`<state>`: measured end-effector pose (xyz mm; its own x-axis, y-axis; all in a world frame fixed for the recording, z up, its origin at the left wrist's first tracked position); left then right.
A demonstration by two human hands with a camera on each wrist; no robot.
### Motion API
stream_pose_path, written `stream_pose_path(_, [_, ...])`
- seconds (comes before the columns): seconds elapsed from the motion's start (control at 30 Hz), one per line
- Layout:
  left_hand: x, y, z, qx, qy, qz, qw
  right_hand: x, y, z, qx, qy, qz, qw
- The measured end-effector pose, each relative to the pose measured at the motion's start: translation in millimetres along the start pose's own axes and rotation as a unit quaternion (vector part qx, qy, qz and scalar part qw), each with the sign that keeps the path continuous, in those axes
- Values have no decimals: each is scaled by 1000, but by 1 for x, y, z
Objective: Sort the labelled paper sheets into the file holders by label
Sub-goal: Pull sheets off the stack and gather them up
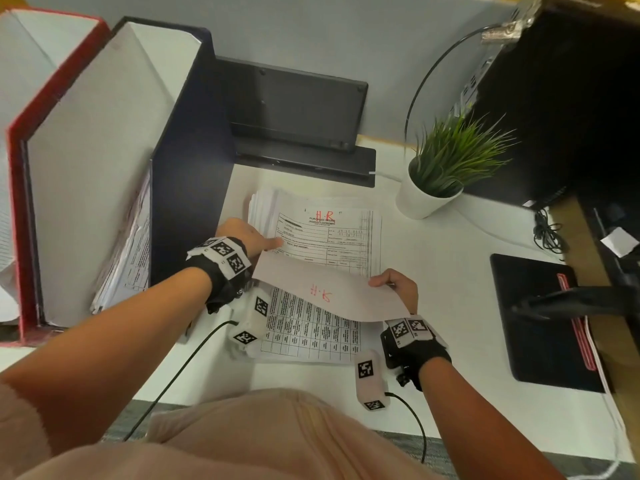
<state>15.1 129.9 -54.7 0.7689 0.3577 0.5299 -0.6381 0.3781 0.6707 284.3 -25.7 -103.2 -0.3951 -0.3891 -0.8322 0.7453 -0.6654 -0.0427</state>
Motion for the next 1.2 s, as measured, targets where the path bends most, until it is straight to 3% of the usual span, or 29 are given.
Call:
stream_pose_path(0.2, [12,1,4,39,-73,-9,997,3,0,0,5,-23,-4,1000])
stream_pose_path(0.37, [21,-4,13,20,-120,-38,992,5,2,-2,24,-41,-18,999])
stream_pose_path(0.47, [30,5,26,64,-175,-43,982,3,6,-5,46,-32,-7,998])
stream_pose_path(0.53, [36,13,37,105,-226,14,968,1,5,-4,50,-22,9,998])
stream_pose_path(0.6, [36,14,43,106,-247,85,959,-5,6,-4,54,23,36,998])
stream_pose_path(0.67, [35,9,43,79,-244,157,954,-15,4,-1,55,98,148,983])
stream_pose_path(0.73, [32,4,40,52,-227,229,945,-19,-1,4,43,128,211,968])
stream_pose_path(0.8, [27,0,38,24,-200,282,938,-21,-2,3,37,129,173,976])
stream_pose_path(0.9, [28,-7,36,-19,-185,333,924,-33,-2,12,30,185,114,976])
stream_pose_path(0.97, [31,-9,37,-47,-176,351,919,-32,0,12,26,167,125,978])
stream_pose_path(1.03, [32,-8,36,-73,-159,370,913,-24,-4,1,39,104,151,982])
stream_pose_path(1.1, [29,-4,32,-71,-136,383,911,-10,-9,0,53,2,259,964])
stream_pose_path(1.13, [25,-2,28,-54,-118,374,918,-8,-6,-1,71,-2,228,971])
stream_pose_path(1.2, [12,4,18,5,-66,307,949,-16,-13,1,18,73,138,988])
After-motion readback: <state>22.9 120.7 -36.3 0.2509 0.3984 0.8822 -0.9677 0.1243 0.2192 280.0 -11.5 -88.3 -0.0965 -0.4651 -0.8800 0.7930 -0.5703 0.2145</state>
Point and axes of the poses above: each hand's wrist, its own z-axis away from the middle knuckle, its own y-axis out of the back of the hand, x = y × z, the point moved 8 cm from there along -z, towards the middle knuckle, and after that the axes turned 1 degree about x, right-handed, at the moved point
